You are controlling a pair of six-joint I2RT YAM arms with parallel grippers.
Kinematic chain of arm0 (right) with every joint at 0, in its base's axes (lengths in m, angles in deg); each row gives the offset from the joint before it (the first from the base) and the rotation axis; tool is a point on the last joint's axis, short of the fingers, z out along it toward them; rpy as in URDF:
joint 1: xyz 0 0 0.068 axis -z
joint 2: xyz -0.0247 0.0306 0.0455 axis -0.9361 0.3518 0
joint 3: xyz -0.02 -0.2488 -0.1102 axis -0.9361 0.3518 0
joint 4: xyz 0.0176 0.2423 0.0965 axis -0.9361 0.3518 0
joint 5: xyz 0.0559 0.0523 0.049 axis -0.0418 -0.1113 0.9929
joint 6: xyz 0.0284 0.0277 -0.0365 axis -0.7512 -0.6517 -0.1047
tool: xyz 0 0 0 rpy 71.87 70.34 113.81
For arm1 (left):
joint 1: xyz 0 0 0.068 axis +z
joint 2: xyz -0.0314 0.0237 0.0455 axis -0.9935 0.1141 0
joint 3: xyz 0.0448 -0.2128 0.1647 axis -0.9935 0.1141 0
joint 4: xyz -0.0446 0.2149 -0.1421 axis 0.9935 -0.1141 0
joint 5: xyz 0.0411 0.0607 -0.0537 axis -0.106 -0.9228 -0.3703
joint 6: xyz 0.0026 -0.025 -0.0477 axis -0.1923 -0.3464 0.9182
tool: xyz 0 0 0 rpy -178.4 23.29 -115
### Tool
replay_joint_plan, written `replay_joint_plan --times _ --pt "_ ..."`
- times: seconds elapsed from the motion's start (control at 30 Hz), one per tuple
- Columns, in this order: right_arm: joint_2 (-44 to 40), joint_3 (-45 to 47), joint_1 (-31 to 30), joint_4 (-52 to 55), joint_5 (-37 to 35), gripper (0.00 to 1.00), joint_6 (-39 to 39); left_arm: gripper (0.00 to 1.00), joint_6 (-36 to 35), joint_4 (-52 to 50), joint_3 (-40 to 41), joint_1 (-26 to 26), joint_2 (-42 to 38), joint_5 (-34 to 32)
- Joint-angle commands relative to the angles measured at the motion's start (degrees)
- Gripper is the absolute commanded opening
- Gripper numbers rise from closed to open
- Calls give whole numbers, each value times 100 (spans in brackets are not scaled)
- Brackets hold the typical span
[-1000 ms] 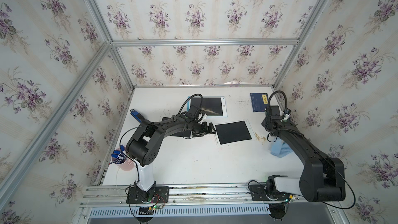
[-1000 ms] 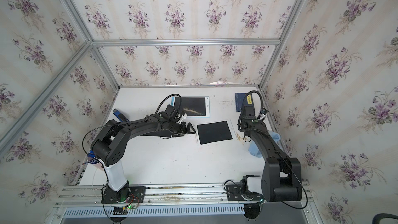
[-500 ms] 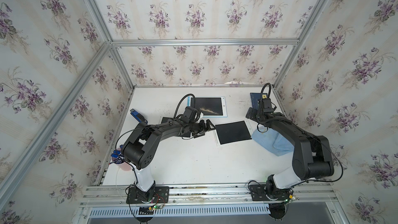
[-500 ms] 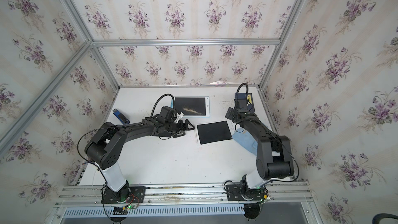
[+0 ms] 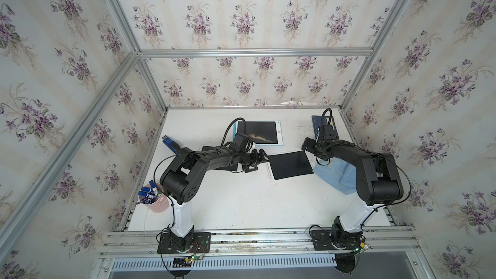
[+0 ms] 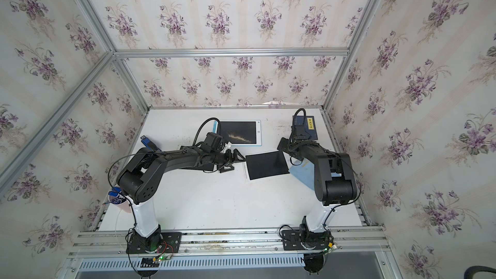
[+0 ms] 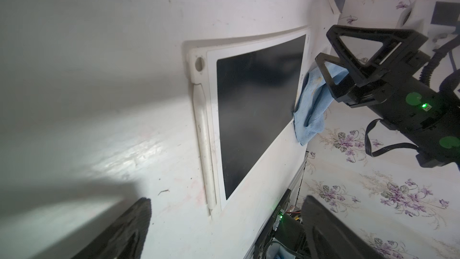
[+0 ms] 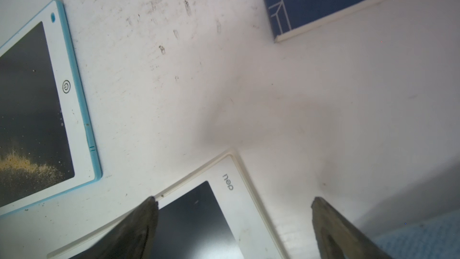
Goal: Wipe the drawing tablet
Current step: Pick up the drawing tablet from the center of the board.
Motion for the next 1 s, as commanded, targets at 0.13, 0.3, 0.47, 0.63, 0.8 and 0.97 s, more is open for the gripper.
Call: replay_joint_plan --times 0.13,0.3,0.47,0.63,0.8,0.97 --pt "-27 570 -8 -334 387 94 -140 90 -449 -573 -272 -95 291 59" --pt "-256 1014 -33 -573 969 91 -278 88 -517 -643 -278 -110 431 45" --pt "-584 1347 -168 -747 1346 91 -428 86 -532 -632 -215 -110 420 -6" --pt "-634 1395 -276 -803 1455 90 -476 86 -487 -568 -177 -103 433 -4" --pt "-609 1509 -280 -1007 1828 90 -566 82 -274 -169 56 -82 365 115" --pt "-554 1632 -275 -1248 2223 90 -718 77 234 872 475 -18 321 485"
